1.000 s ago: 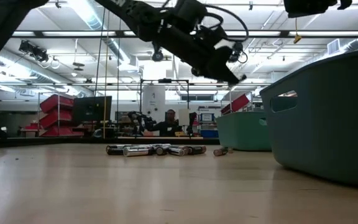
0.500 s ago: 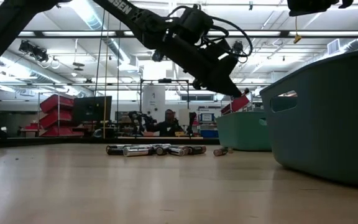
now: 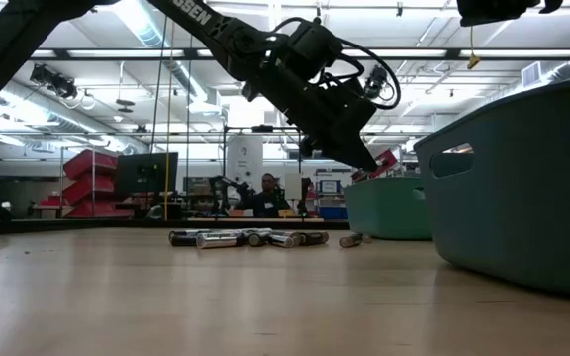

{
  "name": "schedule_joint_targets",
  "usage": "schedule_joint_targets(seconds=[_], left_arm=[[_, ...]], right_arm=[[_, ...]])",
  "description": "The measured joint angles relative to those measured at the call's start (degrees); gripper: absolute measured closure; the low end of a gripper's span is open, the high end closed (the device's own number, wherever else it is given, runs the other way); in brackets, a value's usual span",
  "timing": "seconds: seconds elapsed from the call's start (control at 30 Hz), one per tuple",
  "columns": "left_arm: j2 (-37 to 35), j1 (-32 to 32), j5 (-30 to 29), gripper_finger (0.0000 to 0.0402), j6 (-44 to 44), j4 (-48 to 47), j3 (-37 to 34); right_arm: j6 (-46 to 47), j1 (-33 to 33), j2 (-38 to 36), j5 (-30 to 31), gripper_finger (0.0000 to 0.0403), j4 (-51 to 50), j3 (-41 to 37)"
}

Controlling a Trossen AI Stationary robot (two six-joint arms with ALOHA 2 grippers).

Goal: Sort batteries
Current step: Put the silver battery into the green bin

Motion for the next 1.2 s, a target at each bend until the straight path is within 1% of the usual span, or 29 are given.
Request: schedule_joint_targets(seconds=[0.3, 1.2], left_arm=[[0.0, 0.0, 0.0, 0.0368, -0.2, -0.4, -0.1], [0.5, 0.0, 0.0, 0.0333, -0.5, 1.1, -0.2]], right_arm=[[0.0, 0.0, 0.0, 0.0, 0.0391, 0.0, 0.0], [0.0, 0.0, 0.0, 0.0, 0.0391, 0.0, 0.0]])
